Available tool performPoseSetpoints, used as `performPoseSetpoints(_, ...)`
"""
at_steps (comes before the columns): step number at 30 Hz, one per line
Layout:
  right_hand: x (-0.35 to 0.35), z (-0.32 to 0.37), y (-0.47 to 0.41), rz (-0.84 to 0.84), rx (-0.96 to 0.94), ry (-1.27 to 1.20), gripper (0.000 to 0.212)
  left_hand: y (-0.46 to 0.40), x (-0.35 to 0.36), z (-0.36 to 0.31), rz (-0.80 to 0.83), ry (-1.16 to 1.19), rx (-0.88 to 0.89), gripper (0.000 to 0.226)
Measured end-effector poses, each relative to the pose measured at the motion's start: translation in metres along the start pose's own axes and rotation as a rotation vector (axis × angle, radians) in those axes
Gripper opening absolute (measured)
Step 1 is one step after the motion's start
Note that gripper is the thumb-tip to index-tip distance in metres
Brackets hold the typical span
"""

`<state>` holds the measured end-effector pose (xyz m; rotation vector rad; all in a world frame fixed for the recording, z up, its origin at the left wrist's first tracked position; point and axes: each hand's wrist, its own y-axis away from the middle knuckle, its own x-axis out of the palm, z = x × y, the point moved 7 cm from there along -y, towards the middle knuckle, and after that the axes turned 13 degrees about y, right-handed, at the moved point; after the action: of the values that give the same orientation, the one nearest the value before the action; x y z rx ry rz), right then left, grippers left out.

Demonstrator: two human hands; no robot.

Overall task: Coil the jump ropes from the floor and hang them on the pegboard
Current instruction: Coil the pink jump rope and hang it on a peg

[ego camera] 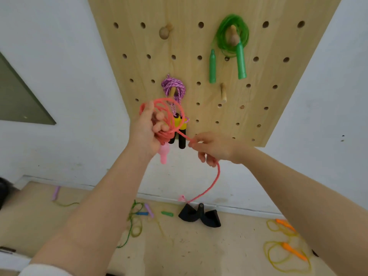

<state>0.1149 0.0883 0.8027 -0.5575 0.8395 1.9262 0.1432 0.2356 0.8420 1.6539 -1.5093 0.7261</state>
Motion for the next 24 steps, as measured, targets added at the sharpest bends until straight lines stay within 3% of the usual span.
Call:
performPoseSetpoints(2,0.004,0.008,0.002,0.072,-0.068,0.185,0.021,-0.014,-0.027,-0.021,-0.129,-0.119,0.091,0.042)
performPoseSetpoints(5,0.005,0.035,0.0,0.078,-0.2,0.265,0.02,-0.02,-0.052,-0.036,-0.231,-0.576,0.166,0.035)
performPoseSetpoints(7,0.014,0.053,-0.004,0.132,-0.245,0.323,0.021,-0.017,-0.049,-0.033,-0.19,-0.701,0.144,0.036)
performPoseSetpoints(10,0.035,0.075,-0.013,0.223,-0.282,0.426,0.024,-0.005,-0.026,-0.026,-0.028,-0.645,0.096,0.024)
performPoseSetpoints(12,0.033,0.096,-0.018,0.188,-0.308,0.353,0.022,0.0,-0.012,-0.027,0.095,-0.824,0.163,0.017)
performPoseSetpoints(15,0.008,0.115,-0.025,0.018,-0.326,0.301,0.018,0.003,-0.013,-0.027,0.198,-1.038,0.173,0.028)
performPoseSetpoints(19,-0.019,0.113,-0.036,-0.262,-0.284,0.225,0.022,0.002,-0.026,-0.017,0.35,-0.866,-0.185,0.064)
performPoseSetpoints(22,-0.025,0.112,-0.043,-0.405,-0.255,0.175,0.034,0.0,-0.025,-0.014,0.401,-0.627,-0.406,0.053)
performPoseSetpoints(24,-0.028,0.11,-0.047,-0.42,-0.234,0.104,0.033,-0.003,-0.025,-0.019,0.428,-0.633,-0.445,0.046)
